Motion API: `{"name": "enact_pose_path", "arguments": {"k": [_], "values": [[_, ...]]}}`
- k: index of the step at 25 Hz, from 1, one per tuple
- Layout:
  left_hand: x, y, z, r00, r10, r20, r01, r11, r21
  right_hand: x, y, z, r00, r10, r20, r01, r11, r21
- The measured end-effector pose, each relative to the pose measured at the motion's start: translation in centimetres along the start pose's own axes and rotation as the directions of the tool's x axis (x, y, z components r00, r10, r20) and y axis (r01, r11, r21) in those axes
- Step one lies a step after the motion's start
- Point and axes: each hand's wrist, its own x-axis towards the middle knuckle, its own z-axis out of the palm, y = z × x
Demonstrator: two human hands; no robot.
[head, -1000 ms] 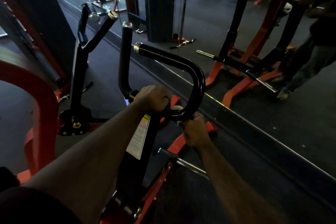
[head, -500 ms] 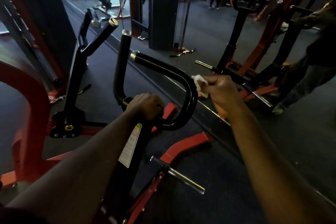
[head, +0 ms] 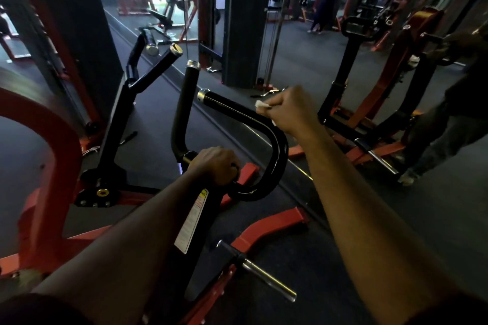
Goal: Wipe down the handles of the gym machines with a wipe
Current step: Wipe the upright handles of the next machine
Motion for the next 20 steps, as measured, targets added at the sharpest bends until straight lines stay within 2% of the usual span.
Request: {"name": "enact_pose_path", "arguments": {"k": [2,3,4,5,6,7,8,9,10,11,13,15,17,18,20], "values": [[-0.3,0.2,0.0,1.000,0.009,-0.018,-0.009,1.000,0.003,1.2,-1.3,0.9,0.999,-0.008,0.038,0.013,0.991,-0.130],[-0.5,0.1,0.0,0.999,0.011,-0.039,-0.011,1.000,-0.002,1.3,-1.1,1.3,0.997,0.060,0.038,-0.056,0.994,-0.095],[-0.6,0.2,0.0,0.998,0.009,-0.060,-0.010,1.000,-0.011,1.2,-0.1,1.2,0.983,0.166,0.074,-0.169,0.985,0.036],[-0.8,0.3,0.2,0.997,0.006,-0.079,-0.007,1.000,-0.011,0.7,0.9,0.8,0.947,0.262,0.184,-0.297,0.934,0.200],[-1.0,0.4,0.4,0.996,0.008,-0.092,-0.008,1.000,-0.001,0.2,1.9,0.2,0.880,0.319,0.351,-0.437,0.833,0.340],[-1.1,0.3,0.5,0.995,0.016,-0.098,-0.016,1.000,0.005,-0.3,2.3,-0.6,0.787,0.328,0.522,-0.566,0.720,0.401],[-1.1,0.3,0.5,0.995,0.026,-0.099,-0.026,1.000,0.004,-0.1,2.4,-1.1,0.718,0.323,0.617,-0.639,0.658,0.399],[-1.1,0.2,0.5,0.994,0.035,-0.104,-0.035,0.999,-0.004,0.7,2.2,-1.2,0.682,0.321,0.657,-0.660,0.657,0.364],[-1.0,0.2,0.3,0.993,0.044,-0.114,-0.046,0.999,-0.012,2.2,1.3,-0.6,0.685,0.334,0.648,-0.646,0.689,0.328],[-0.9,0.1,0.3,0.989,0.058,-0.133,-0.060,0.998,-0.016,3.8,-0.2,0.1,0.728,0.348,0.590,-0.598,0.743,0.300],[-0.8,0.0,0.2,0.983,0.086,-0.161,-0.092,0.995,-0.028,6.7,-3.2,3.0,0.867,0.316,0.385,-0.394,0.907,0.145],[-0.8,-0.2,0.2,0.981,0.092,-0.173,-0.103,0.993,-0.055,8.2,-5.3,6.1,0.962,0.220,0.164,-0.214,0.975,-0.055],[-0.7,-0.8,0.3,0.979,0.099,-0.179,-0.115,0.990,-0.082,7.5,-6.5,7.9,0.998,0.042,0.052,-0.034,0.989,-0.143],[-0.7,-0.4,0.3,0.976,0.108,-0.189,-0.124,0.989,-0.077,6.4,-6.1,7.4,0.997,-0.058,0.048,0.064,0.987,-0.148],[-0.8,-0.4,0.4,0.972,0.126,-0.199,-0.141,0.988,-0.064,3.9,-4.8,5.4,0.988,-0.134,0.079,0.145,0.978,-0.148]]}}
